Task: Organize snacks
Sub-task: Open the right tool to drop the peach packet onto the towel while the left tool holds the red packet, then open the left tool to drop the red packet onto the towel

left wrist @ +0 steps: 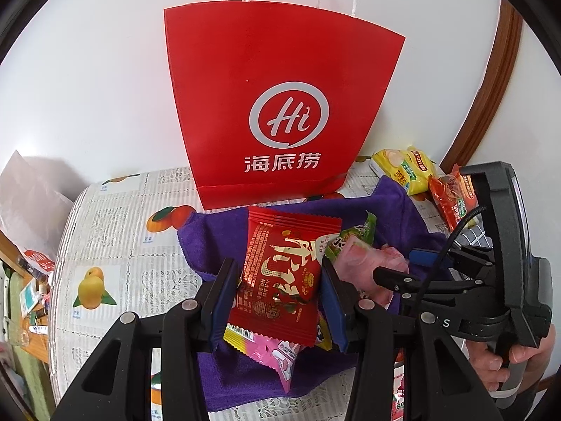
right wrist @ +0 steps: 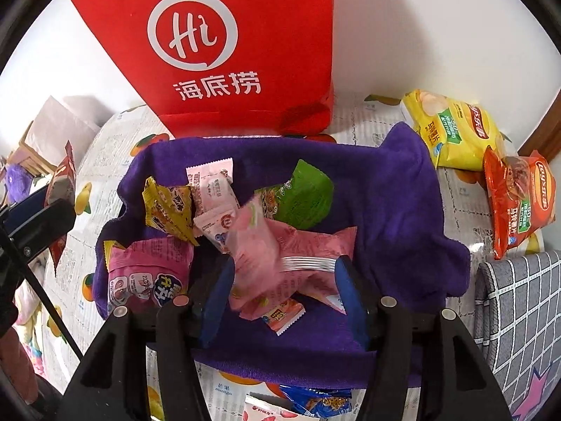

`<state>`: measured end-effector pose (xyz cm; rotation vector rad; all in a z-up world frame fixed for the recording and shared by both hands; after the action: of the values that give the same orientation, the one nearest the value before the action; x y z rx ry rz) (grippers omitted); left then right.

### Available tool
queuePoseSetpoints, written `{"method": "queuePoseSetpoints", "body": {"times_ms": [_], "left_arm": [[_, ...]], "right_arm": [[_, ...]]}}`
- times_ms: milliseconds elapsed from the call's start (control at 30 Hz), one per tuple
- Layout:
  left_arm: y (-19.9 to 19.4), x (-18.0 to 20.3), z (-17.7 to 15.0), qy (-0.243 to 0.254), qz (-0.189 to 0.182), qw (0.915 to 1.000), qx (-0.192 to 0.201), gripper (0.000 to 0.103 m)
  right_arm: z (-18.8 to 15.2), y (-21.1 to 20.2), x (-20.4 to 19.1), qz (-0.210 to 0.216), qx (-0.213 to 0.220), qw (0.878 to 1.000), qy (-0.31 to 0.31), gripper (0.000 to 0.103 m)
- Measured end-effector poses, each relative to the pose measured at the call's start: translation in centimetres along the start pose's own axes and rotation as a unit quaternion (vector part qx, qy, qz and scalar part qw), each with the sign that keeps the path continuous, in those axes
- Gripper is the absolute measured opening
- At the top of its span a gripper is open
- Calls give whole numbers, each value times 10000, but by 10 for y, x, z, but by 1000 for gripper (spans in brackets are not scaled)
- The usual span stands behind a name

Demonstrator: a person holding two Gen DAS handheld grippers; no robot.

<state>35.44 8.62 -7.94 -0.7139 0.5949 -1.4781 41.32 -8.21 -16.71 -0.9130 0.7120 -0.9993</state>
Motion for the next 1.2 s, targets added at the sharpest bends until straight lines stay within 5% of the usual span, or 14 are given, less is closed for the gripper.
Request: {"method": "queuePoseSetpoints", "body": {"times_ms": [567,1200], "left_arm": [[18,5,-6,-86,-148,9995,-279,44],[44,28,-20,41,-304,9962,-812,45]], "right_arm": [[11,-68,15,204,854,9953,409,67],[9,-82,10,493,933,9935,419,67]]}}
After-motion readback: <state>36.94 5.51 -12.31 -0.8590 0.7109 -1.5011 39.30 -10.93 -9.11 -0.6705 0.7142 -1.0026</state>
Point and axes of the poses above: each gripper's, at about its wrist camera, not at the fingertips, and y roughly the way its jaws point, x to its right, z to its top, the point moved 3 cm from there along y, roughly the way its jaws point, and after that the axes turned 3 degrees about x, right-handed, at the moved point
